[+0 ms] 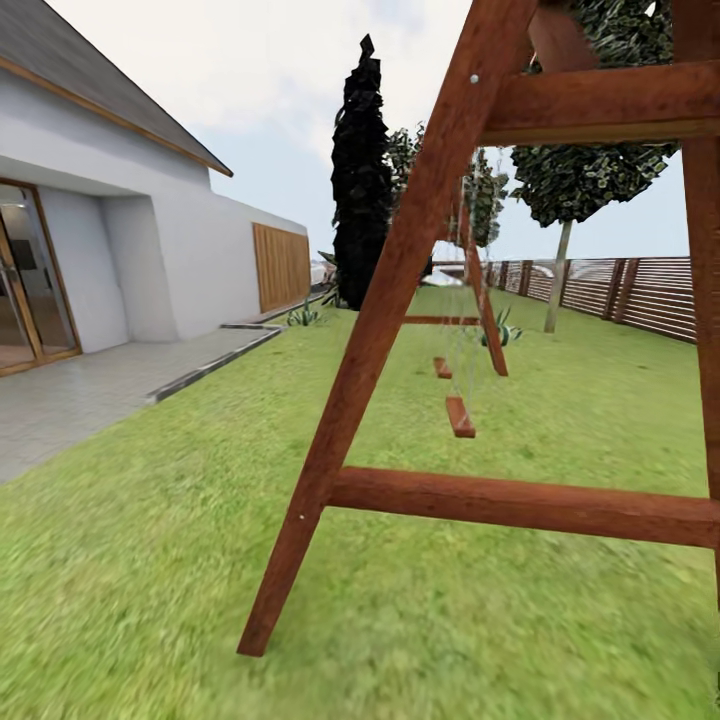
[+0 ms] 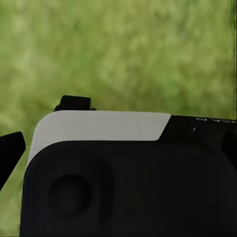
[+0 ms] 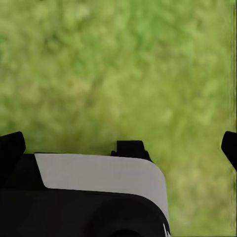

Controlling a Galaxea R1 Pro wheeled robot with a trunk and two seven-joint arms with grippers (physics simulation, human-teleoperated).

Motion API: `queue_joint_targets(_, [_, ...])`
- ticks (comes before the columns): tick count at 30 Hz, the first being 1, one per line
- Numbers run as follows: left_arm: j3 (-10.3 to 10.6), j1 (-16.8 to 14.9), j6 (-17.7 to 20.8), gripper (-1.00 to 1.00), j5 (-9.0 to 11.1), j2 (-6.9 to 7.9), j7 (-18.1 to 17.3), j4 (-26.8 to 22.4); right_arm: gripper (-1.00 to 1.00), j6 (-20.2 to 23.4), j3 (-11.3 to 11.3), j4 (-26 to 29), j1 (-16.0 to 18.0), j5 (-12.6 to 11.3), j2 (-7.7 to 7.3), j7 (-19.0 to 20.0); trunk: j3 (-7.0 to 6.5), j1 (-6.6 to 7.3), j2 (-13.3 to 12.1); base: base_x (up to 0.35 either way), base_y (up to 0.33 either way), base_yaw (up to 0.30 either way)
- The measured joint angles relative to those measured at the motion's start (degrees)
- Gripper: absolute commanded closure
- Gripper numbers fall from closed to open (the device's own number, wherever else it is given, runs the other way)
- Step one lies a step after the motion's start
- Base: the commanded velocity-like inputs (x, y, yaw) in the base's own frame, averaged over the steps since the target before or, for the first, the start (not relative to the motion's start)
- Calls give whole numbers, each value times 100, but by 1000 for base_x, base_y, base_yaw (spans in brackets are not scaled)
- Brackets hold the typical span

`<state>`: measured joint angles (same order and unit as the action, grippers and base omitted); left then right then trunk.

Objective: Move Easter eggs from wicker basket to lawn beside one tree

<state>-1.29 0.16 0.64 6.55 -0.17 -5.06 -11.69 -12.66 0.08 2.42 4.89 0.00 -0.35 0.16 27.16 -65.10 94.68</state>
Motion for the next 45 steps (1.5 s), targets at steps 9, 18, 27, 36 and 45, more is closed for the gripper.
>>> queue_joint_targets(9, [-2,0,0,-100,-1,0,0,-1,-100,0,0,2,-1,0,-7,0,0,0,0,8,-317,-133])
queue_joint_targets(18, [-4,0,0,-100,-1,0,0,-1,-100,0,0,2,-2,0,-9,0,0,-1,0,0,-330,-255])
queue_joint_targets(27, [-7,0,0,-100,0,0,0,-1,-100,0,0,2,-2,0,-9,0,0,-1,0,0,-331,-261])
queue_joint_targets(36, [-8,0,0,-100,8,0,0,0,-100,0,0,0,0,0,-8,0,0,0,0,0,-331,-96])
queue_joint_targets(45, [-8,0,0,-100,9,0,0,0,-100,0,0,0,0,0,-8,0,0,0,0,0,-331,-3])
